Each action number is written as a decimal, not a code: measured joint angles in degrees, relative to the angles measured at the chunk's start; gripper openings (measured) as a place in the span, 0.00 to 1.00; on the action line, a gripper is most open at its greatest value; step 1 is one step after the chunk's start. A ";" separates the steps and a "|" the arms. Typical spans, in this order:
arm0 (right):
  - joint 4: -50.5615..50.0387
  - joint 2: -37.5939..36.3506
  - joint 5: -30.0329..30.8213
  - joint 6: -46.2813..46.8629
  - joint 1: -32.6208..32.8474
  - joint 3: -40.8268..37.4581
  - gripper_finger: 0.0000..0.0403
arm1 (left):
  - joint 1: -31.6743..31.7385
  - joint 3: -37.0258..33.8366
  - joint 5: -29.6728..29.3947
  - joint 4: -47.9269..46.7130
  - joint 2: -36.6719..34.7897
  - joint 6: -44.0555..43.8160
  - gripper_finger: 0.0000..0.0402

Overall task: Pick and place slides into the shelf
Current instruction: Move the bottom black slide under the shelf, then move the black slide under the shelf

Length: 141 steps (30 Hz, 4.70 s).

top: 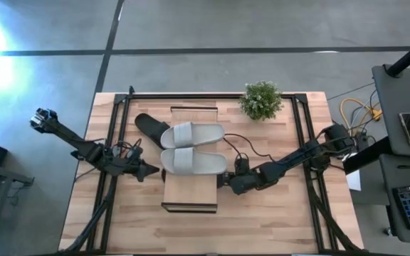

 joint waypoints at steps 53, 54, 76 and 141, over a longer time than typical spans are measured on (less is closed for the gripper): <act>-27.46 -24.79 5.74 -4.62 2.62 0.03 0.02 | 55.53 23.99 20.13 -25.96 -2.28 42.46 0.00; -27.58 -24.79 5.73 -4.65 2.62 0.03 0.02 | 57.48 25.98 21.76 -29.07 -0.24 43.80 0.00; -27.66 -24.65 5.76 -4.64 3.17 0.03 0.02 | 93.41 30.73 67.65 -41.40 30.27 74.66 0.00; -32.21 -24.63 6.17 -2.03 3.13 -0.21 0.02 | 91.25 33.32 62.54 -38.40 52.18 86.59 0.02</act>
